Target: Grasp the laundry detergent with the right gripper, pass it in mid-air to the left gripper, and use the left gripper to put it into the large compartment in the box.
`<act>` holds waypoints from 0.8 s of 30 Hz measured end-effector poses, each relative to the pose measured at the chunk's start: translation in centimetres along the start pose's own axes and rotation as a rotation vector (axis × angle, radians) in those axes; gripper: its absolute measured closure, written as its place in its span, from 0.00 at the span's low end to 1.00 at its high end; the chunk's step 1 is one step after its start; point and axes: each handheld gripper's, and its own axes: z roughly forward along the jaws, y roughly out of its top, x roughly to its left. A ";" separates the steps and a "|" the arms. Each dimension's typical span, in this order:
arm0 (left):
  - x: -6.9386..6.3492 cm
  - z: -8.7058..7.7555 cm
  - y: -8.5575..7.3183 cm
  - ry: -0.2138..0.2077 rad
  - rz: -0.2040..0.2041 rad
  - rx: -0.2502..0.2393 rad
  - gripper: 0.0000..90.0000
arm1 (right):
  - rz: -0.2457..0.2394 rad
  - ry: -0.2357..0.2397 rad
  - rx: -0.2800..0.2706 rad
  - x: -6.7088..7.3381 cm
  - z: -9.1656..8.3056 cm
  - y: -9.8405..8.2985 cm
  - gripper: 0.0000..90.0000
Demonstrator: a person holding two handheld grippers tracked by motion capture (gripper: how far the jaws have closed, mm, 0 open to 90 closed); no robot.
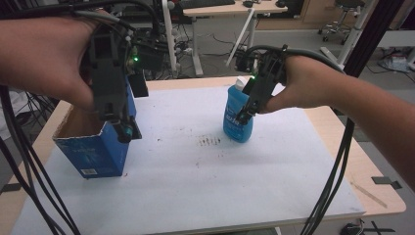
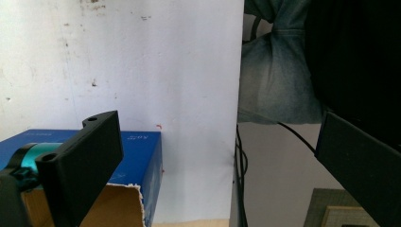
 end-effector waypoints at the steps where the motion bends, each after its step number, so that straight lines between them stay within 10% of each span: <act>1: 0.0 0.0 -0.1 0.000 -0.002 -0.001 0.02 | 0.022 -0.003 -0.059 0.1 0.0 -0.2 0.04; 9: 0.0 0.0 -0.5 0.003 -0.007 -0.006 0.02 | 0.131 -0.052 -0.300 0.0 -0.2 -1.2 0.04; 24: 0.3 0.4 -1.0 -0.004 -0.012 -0.011 0.02 | 0.223 -0.187 -0.562 1.9 2.9 -7.2 0.04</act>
